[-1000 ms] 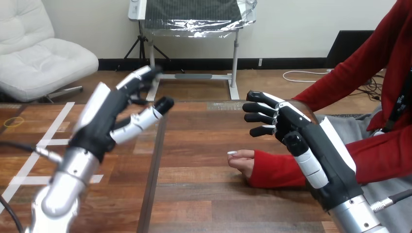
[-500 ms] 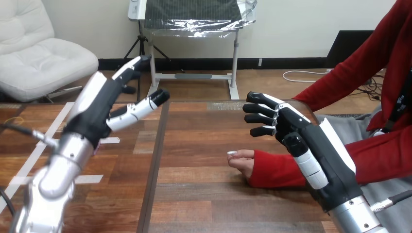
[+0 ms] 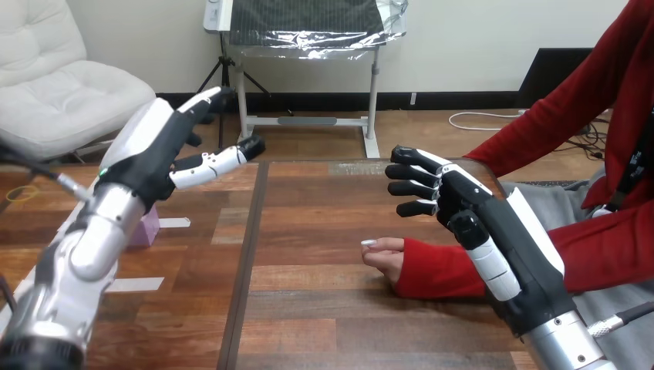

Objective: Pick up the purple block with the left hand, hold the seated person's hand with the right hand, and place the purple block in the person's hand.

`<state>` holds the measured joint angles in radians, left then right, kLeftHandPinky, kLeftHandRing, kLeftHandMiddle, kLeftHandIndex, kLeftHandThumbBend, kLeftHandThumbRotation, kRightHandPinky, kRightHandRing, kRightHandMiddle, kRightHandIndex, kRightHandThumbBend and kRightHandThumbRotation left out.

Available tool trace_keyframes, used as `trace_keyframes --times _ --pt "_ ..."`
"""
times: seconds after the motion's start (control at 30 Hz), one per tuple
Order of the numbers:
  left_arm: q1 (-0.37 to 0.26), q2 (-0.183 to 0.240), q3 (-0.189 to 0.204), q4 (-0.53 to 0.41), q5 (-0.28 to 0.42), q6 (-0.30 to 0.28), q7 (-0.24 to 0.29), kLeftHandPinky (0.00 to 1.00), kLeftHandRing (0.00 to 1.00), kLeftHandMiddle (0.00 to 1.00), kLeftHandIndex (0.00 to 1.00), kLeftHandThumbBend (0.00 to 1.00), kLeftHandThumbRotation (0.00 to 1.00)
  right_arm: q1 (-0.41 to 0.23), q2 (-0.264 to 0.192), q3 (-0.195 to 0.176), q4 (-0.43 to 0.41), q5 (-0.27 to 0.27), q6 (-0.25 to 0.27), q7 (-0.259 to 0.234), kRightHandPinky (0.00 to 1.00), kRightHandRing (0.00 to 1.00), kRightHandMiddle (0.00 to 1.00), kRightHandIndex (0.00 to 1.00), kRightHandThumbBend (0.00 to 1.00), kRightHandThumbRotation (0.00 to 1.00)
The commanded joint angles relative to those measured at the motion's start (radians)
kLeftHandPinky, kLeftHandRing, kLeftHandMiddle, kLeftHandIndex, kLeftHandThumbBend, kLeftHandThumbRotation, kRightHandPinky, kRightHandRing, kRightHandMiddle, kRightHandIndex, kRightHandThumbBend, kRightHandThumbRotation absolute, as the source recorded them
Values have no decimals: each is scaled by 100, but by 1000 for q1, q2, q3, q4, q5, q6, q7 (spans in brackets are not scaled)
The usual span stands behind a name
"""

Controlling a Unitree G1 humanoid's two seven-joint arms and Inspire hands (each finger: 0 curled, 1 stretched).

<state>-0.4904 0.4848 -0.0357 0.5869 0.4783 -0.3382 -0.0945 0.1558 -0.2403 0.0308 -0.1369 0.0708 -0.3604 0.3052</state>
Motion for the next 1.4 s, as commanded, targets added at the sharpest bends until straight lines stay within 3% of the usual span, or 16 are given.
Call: trace_keyframes --times 0.0,0.1,0.27,0.63,1.03,1.37 --pt "-152 58 -73 94 87 -32 59 76 85 89 89 74 81 -48 -4 -13 -18 27 -27 15 72 81 83 85 98 100" --pt "-184 75 -110 144 146 -39 95 76 84 88 87 72 78 -48 1 -15 -17 39 -27 20 73 81 83 85 99 100" --pt "-240 92 -174 223 232 1 109 78 84 87 86 72 74 -49 6 -19 -7 45 -45 24 73 81 83 84 100 100" --pt "-334 88 -267 396 331 46 158 77 81 84 83 76 65 -52 9 -23 8 56 -71 32 73 81 83 84 100 100" --pt "-409 71 -342 543 363 119 157 79 82 84 84 74 61 -46 12 -20 12 51 -92 26 73 81 82 84 100 100" --pt "-439 64 -358 613 334 133 174 80 82 84 85 73 60 -50 14 -16 35 55 -120 32 71 80 82 83 100 100"
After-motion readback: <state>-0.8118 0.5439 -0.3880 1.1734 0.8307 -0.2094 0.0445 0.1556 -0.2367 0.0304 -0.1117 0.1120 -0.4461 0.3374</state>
